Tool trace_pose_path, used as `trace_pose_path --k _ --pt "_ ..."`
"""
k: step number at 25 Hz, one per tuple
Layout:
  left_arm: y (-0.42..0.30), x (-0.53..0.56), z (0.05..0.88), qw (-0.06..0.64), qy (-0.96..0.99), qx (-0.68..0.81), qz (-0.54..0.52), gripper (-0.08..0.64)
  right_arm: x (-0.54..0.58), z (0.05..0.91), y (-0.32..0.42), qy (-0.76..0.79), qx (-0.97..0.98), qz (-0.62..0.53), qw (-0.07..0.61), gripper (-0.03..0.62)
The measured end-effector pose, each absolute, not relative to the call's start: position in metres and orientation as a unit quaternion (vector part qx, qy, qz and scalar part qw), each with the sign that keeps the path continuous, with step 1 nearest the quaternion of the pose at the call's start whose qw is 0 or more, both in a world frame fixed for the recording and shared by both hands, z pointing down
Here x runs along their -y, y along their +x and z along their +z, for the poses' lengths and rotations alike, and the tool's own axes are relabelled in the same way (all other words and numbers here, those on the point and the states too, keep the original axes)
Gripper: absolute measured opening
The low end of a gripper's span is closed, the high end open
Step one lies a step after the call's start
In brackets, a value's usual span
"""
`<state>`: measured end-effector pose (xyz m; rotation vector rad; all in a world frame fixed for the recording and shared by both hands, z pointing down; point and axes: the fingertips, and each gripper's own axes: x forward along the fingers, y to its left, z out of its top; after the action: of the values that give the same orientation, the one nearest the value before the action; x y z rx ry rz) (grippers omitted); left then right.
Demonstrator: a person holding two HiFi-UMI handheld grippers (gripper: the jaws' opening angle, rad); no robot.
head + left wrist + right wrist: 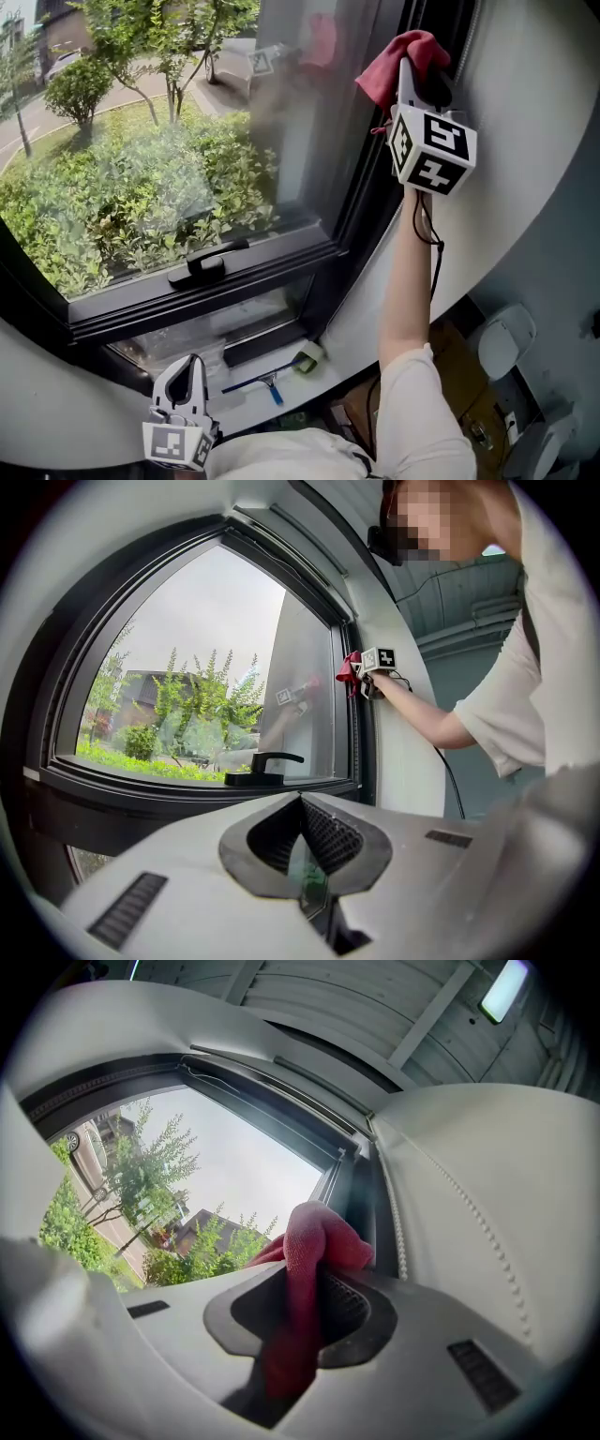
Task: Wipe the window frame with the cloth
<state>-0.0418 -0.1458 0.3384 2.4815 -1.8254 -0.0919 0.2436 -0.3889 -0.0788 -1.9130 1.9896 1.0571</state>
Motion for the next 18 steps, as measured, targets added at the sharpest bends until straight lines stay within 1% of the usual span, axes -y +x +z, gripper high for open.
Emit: trace_pose_path --k 6,11,18 --pt "-0.049 0.138 0.337 0.031 0.806 0.590 -0.033 0.008 0.388 -0.064 0.243 -0.652 -0.665 0.354 0.084 0.089" --pt "-0.056 0.135 0.339 0.045 0.807 0.587 -0.051 0.008 0.390 -0.051 0.242 -0.661 -0.655 0.360 0.071 0.089" --pt "-0.062 0.129 0.335 0.037 0.811 0.582 -0.053 0.008 0.389 -0.037 0.242 -0.664 -0.654 0.356 0.068 0.089"
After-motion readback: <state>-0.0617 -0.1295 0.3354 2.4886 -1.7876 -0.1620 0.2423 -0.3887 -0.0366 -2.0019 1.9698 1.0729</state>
